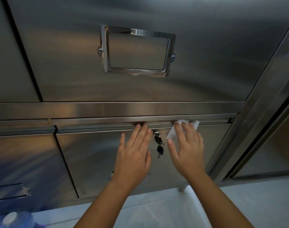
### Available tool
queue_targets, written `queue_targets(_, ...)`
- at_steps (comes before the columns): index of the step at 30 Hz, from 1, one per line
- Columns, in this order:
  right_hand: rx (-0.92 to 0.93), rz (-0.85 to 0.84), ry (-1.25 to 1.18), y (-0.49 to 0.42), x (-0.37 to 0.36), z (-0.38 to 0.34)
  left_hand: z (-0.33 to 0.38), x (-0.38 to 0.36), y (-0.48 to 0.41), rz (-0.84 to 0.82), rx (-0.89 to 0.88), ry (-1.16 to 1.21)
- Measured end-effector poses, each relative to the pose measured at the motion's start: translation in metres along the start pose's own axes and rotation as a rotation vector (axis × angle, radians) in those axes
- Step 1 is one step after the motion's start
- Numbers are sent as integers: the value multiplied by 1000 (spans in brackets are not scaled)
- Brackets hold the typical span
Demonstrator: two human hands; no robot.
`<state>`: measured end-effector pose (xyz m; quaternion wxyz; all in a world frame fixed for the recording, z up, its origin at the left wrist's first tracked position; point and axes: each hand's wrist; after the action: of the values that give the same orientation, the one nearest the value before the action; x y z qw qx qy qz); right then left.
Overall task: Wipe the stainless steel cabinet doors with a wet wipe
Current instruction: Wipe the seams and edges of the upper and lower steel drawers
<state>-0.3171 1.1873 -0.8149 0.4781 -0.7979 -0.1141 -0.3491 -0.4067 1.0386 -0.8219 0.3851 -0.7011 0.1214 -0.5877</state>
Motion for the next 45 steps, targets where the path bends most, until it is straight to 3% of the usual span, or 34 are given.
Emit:
queue_targets(9, 60, 2, 22, 9, -5, -45, -34, 30, 26, 83, 15, 0)
queue_targets(18, 103, 27, 128, 18, -15, -97, -85, 57, 60, 64, 152, -99)
queue_targets(45, 283, -39, 31, 50, -52, -252, -169, 111, 122, 71, 311, -229)
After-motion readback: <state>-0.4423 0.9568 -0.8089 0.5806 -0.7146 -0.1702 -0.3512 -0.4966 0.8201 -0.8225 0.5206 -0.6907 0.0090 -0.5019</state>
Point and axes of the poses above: each hand's wrist, its own y-axis away from the middle knuckle, its own x-axis out of the back of the hand, z = x × y, and after that the axes turned 7 degrees about -x, right-handed
